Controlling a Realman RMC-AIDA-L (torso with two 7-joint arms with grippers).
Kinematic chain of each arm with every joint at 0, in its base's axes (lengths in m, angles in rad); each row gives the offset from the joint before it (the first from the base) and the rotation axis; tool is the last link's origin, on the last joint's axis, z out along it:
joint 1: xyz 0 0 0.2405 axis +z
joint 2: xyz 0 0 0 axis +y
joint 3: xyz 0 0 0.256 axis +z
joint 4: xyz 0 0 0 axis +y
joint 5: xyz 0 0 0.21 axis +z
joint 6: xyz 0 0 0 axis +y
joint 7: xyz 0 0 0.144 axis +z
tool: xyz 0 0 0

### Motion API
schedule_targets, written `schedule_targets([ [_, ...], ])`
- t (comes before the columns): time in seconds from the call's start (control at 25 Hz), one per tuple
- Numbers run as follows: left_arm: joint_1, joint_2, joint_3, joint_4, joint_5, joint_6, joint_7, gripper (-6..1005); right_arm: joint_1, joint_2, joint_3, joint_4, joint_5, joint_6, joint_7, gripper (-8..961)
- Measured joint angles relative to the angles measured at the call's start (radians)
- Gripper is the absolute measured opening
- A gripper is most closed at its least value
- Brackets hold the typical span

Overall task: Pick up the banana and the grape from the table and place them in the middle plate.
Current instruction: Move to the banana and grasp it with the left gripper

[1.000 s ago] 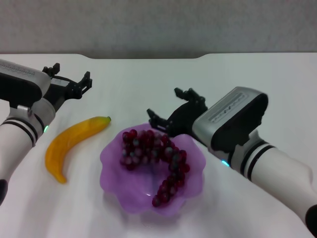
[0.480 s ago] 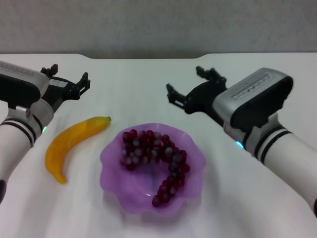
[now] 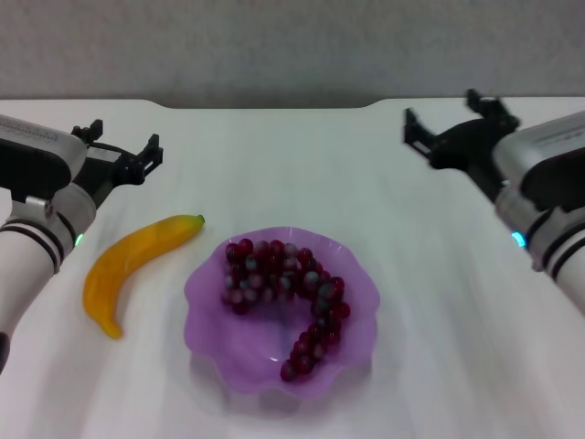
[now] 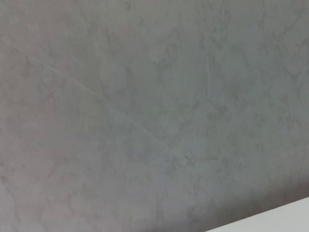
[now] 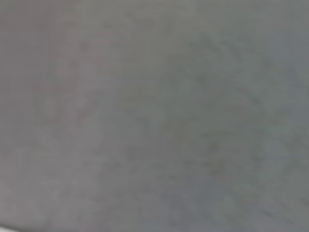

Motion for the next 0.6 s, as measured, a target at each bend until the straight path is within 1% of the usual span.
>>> schedule_targets([
  [0.16,0.000,0.000,0.000,0.000,0.000,0.000,0.000,864,-0.008,-0.002,0.063,0.032,-0.006,-0.009,0.049,890],
  [0.28,0.000,0.001,0.000,0.000,-0.001,0.000,0.000,865,-0.005,-0.006,0.089,0.085,-0.008,-0.064,0.069,890],
  [0.48,0.000,0.001,0.000,0.000,-0.001,0.000,-0.002,865,0.013,-0.008,0.091,0.178,-0.018,-0.145,0.174,889],
  [0.6,0.000,-0.001,0.000,0.000,-0.002,0.000,-0.004,865,0.031,-0.007,0.088,0.246,-0.083,-0.210,0.295,888],
])
